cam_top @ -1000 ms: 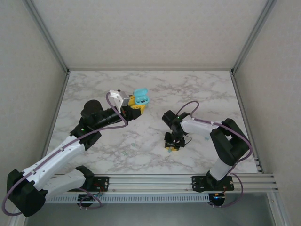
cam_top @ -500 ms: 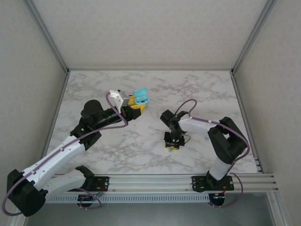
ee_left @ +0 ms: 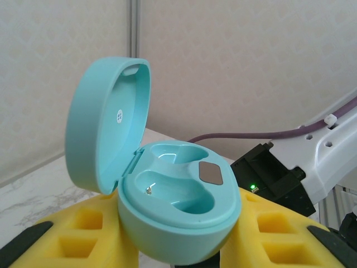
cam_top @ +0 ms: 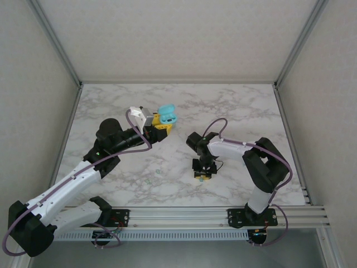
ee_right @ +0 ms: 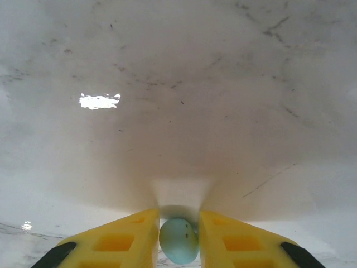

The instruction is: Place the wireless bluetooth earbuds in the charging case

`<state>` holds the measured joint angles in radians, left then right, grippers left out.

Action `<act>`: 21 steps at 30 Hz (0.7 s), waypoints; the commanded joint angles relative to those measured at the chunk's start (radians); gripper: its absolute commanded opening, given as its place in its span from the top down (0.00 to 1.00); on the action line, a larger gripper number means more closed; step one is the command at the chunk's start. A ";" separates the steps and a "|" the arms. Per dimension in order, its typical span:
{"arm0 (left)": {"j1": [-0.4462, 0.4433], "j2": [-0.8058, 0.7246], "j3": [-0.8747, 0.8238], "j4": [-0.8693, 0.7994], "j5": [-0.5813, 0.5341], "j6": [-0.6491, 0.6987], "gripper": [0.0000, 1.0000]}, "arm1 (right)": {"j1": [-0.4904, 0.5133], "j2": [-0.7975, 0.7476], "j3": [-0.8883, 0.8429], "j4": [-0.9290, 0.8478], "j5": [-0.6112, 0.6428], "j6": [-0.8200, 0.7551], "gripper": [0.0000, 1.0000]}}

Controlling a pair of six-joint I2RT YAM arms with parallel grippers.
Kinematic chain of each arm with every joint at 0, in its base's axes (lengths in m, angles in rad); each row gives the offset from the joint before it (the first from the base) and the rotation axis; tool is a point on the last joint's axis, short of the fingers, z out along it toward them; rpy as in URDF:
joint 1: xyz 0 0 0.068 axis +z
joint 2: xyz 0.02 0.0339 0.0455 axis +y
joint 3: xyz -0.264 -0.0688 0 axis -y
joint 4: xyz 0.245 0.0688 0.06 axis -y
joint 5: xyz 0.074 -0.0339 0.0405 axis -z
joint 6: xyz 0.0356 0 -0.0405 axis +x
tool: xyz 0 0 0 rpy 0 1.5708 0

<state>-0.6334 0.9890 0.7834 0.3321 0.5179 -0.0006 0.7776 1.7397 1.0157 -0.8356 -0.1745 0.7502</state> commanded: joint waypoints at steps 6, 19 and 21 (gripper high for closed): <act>-0.008 -0.007 0.001 0.015 -0.004 -0.002 0.76 | 0.008 0.024 0.035 -0.076 0.051 -0.043 0.75; -0.008 -0.005 0.001 0.016 -0.006 -0.007 0.77 | 0.008 0.009 0.041 -0.085 0.067 -0.046 0.80; -0.006 -0.004 0.001 0.016 -0.007 -0.008 0.76 | 0.009 -0.015 0.049 -0.093 0.078 -0.047 0.81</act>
<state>-0.6334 0.9890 0.7834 0.3321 0.5175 -0.0010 0.7776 1.7470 1.0378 -0.8871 -0.1265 0.7170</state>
